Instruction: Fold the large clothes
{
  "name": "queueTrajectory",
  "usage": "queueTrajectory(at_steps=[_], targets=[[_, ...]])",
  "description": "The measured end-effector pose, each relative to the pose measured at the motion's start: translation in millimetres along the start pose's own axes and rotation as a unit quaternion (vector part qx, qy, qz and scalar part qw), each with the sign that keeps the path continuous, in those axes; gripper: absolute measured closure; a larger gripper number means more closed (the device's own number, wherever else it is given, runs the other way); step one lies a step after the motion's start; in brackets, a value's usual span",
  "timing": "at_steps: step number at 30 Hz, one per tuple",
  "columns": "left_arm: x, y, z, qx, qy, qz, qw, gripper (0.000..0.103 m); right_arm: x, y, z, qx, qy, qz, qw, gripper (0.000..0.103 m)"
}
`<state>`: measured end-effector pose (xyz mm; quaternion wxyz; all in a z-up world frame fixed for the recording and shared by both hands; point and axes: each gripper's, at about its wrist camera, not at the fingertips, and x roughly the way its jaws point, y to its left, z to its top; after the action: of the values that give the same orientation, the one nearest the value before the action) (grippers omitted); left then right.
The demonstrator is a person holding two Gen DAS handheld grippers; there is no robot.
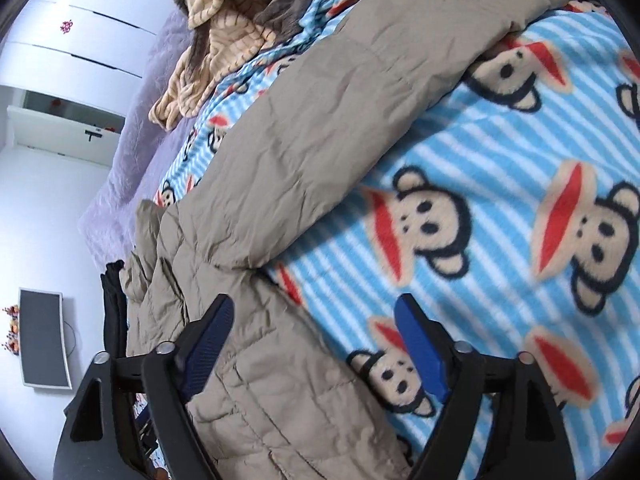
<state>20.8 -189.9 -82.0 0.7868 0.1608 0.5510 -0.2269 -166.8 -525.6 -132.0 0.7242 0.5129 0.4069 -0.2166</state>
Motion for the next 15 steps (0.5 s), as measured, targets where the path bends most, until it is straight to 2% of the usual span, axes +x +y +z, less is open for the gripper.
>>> queueTrajectory(at_steps=[8,11,15], targets=[[19.1,-17.5,13.0,-0.017,0.02,-0.006,0.9996,0.002,-6.9,-29.4,56.6,0.033,-0.027,0.011,0.999,0.0],[23.1,-20.7,15.2,-0.019,0.033,-0.029,0.9988,0.002,-13.3,-40.3,80.5,0.048,-0.052,0.018,0.997,0.0],[22.3,-24.6,17.7,-0.02,0.031,-0.033,0.9988,0.002,-12.3,-53.4,111.2,0.071,-0.075,0.015,0.995,0.0]])
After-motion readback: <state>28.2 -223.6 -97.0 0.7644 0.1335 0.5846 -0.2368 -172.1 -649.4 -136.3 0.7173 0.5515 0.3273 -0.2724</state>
